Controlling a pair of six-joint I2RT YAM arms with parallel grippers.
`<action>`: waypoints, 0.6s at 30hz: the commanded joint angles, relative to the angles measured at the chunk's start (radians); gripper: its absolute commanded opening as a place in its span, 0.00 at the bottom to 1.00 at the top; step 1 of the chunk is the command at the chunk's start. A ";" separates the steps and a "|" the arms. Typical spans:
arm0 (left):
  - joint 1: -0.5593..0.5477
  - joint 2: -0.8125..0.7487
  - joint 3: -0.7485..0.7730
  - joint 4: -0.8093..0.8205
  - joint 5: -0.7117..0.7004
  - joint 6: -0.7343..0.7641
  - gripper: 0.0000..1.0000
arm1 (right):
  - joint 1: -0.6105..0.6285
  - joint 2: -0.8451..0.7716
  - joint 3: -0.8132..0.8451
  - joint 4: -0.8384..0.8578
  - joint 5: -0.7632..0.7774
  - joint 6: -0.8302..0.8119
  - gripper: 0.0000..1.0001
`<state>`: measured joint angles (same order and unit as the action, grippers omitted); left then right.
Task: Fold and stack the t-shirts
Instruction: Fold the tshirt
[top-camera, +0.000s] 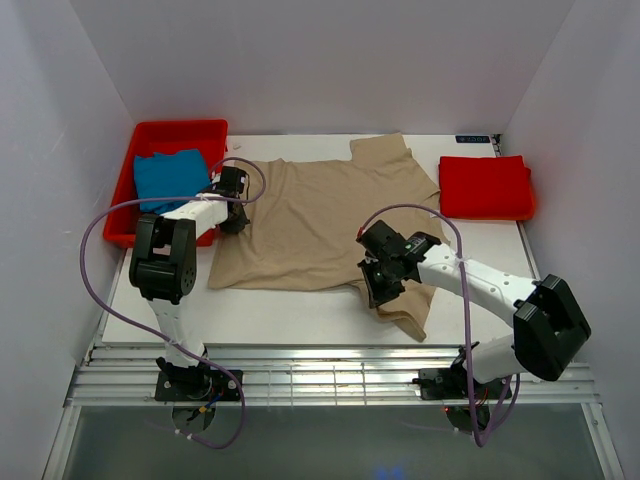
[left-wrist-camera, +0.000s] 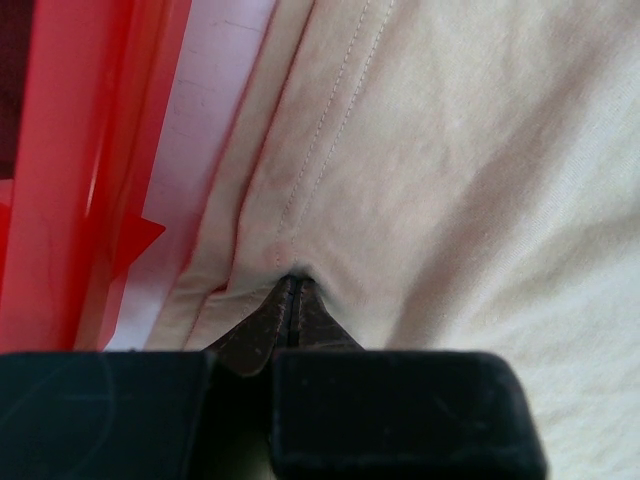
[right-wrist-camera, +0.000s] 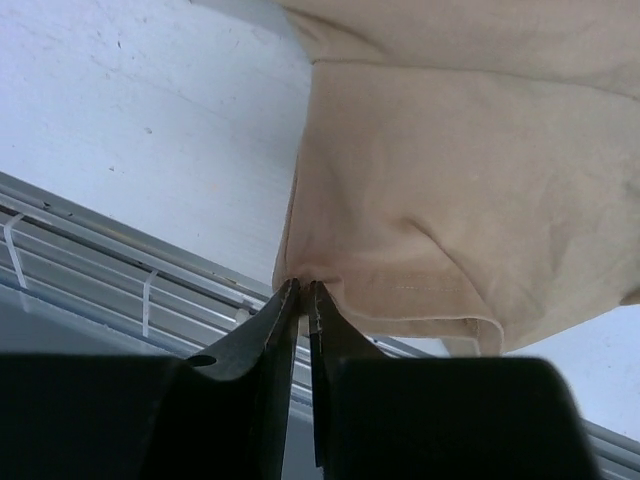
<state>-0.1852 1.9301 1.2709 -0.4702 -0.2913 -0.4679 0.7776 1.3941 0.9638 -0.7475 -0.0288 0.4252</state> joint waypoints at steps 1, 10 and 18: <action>0.006 0.023 0.012 -0.002 0.020 0.011 0.00 | 0.031 0.023 0.013 -0.050 -0.019 0.014 0.16; 0.006 0.000 0.031 0.002 0.038 0.028 0.00 | 0.046 -0.040 0.182 -0.128 0.105 0.014 0.46; 0.004 -0.083 0.045 0.047 0.029 0.017 0.00 | -0.144 0.043 0.175 0.036 0.233 -0.035 0.09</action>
<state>-0.1844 1.9335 1.2926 -0.4603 -0.2661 -0.4492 0.7242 1.3891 1.1847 -0.8040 0.1448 0.4129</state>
